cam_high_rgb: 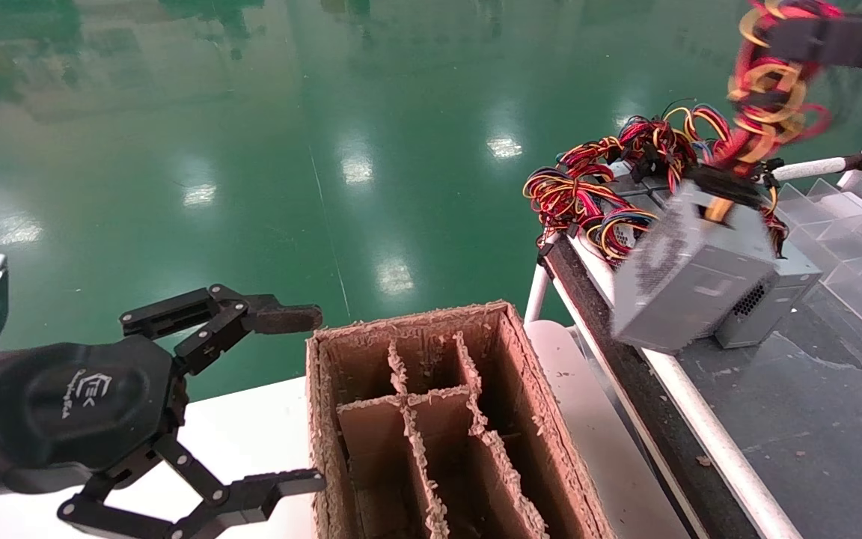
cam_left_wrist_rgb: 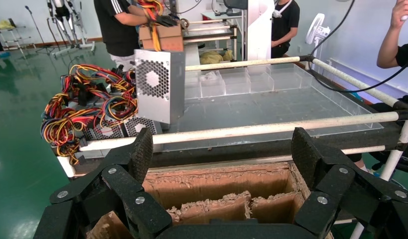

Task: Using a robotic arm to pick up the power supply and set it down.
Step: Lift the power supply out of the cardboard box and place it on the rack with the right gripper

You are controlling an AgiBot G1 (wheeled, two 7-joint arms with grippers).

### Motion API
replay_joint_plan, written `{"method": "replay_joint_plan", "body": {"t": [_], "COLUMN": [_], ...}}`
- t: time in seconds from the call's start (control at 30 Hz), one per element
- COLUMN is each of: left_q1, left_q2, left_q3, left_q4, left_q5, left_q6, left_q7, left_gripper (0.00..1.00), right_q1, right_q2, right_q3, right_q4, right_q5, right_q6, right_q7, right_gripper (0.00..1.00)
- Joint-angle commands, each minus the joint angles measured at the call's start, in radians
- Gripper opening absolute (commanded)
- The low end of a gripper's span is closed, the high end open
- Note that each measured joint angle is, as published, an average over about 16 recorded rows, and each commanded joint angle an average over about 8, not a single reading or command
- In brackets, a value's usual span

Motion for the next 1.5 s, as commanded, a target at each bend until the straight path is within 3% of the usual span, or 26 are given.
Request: {"method": "replay_joint_plan", "body": {"t": [0.03, 0.43, 0.87, 1.23, 1.5], "left_q1": [0.000, 0.000, 0.000, 0.000, -0.001], "left_q2": [0.000, 0.000, -0.001, -0.001, -0.001], "left_q3": [0.000, 0.001, 0.002, 0.002, 0.003], "left_q4": [0.000, 0.000, 0.000, 0.000, 0.000], "left_q5": [0.000, -0.001, -0.001, -0.001, -0.002], "left_q6": [0.000, 0.000, -0.001, -0.001, -0.001], "left_q7": [0.000, 0.000, 0.001, 0.001, 0.001], "left_gripper": [1.00, 1.00, 1.00, 1.00, 1.00], "right_q1": [-0.002, -0.121, -0.341, -0.483, -0.486], "right_q2": [0.034, 0.226, 0.386, 0.355, 0.271], "right_q3": [0.001, 0.034, 0.028, -0.017, -0.041], "right_q4": [0.004, 0.047, 0.010, -0.010, 0.084], "right_q5": [-0.009, 0.022, 0.147, 0.239, 0.188], "right_q6": [-0.008, 0.038, 0.104, 0.194, 0.300], "right_q7": [0.005, 0.053, -0.012, -0.104, -0.095], "right_gripper": [0.00, 0.00, 0.00, 0.00, 0.00]}}
